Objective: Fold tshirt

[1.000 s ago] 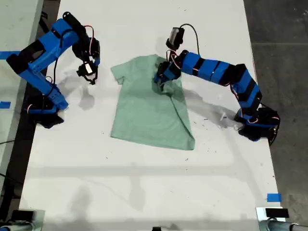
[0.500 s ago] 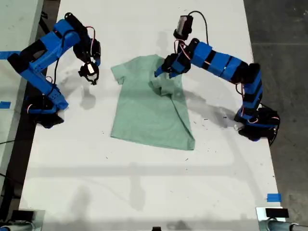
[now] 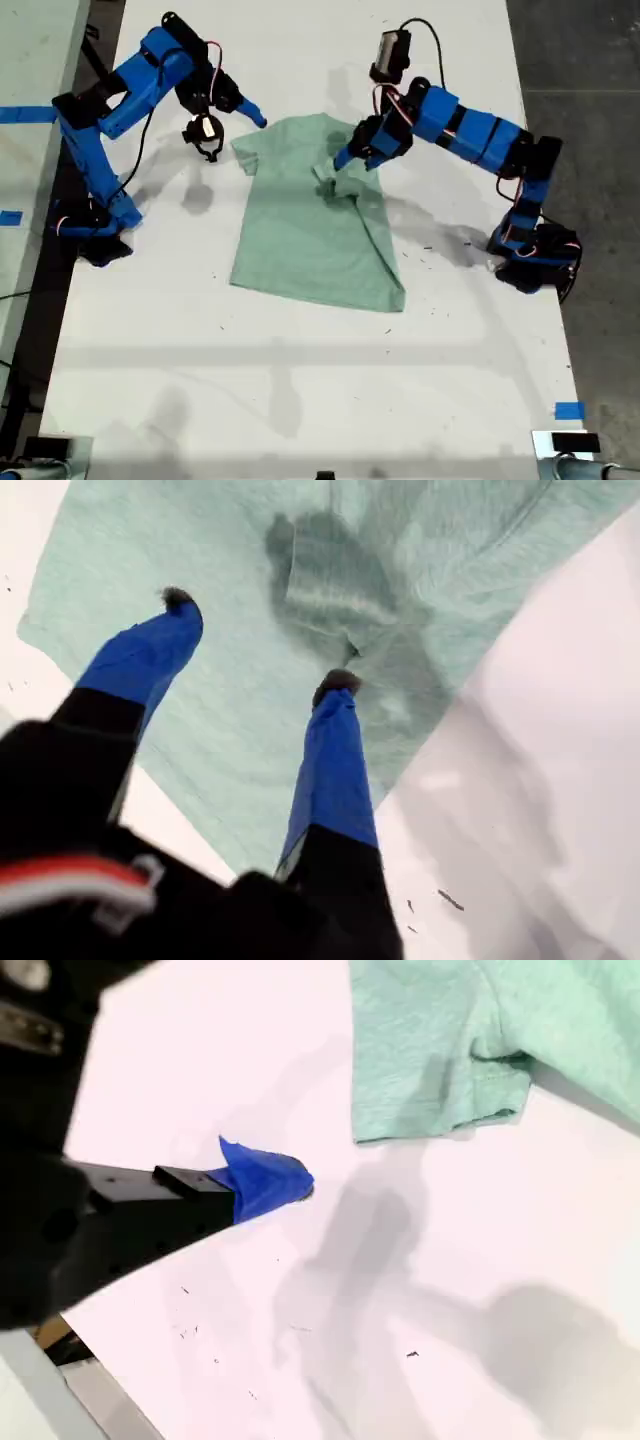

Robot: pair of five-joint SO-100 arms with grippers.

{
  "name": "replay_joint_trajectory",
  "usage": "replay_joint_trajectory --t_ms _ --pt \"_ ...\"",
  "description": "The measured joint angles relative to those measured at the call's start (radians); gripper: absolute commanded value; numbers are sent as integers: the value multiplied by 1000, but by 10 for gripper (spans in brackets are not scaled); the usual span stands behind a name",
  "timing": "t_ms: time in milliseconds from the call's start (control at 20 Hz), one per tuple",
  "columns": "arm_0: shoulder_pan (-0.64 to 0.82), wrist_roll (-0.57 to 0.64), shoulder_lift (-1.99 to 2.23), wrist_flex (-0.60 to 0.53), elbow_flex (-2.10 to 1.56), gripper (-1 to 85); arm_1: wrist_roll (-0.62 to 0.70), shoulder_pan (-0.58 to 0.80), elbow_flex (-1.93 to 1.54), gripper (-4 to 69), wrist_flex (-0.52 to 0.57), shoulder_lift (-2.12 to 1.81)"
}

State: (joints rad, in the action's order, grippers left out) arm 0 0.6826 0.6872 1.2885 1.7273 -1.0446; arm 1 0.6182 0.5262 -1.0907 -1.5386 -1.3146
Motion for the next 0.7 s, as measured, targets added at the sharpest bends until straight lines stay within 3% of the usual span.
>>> replay_joint_trajectory --t_ms 200,700 --pt "9 46 -98 -21 17 415 -8 -3 -29 234 -9 -43" --pt "94 146 -400 -256 11 369 -44 -18 -221 227 -34 -322"
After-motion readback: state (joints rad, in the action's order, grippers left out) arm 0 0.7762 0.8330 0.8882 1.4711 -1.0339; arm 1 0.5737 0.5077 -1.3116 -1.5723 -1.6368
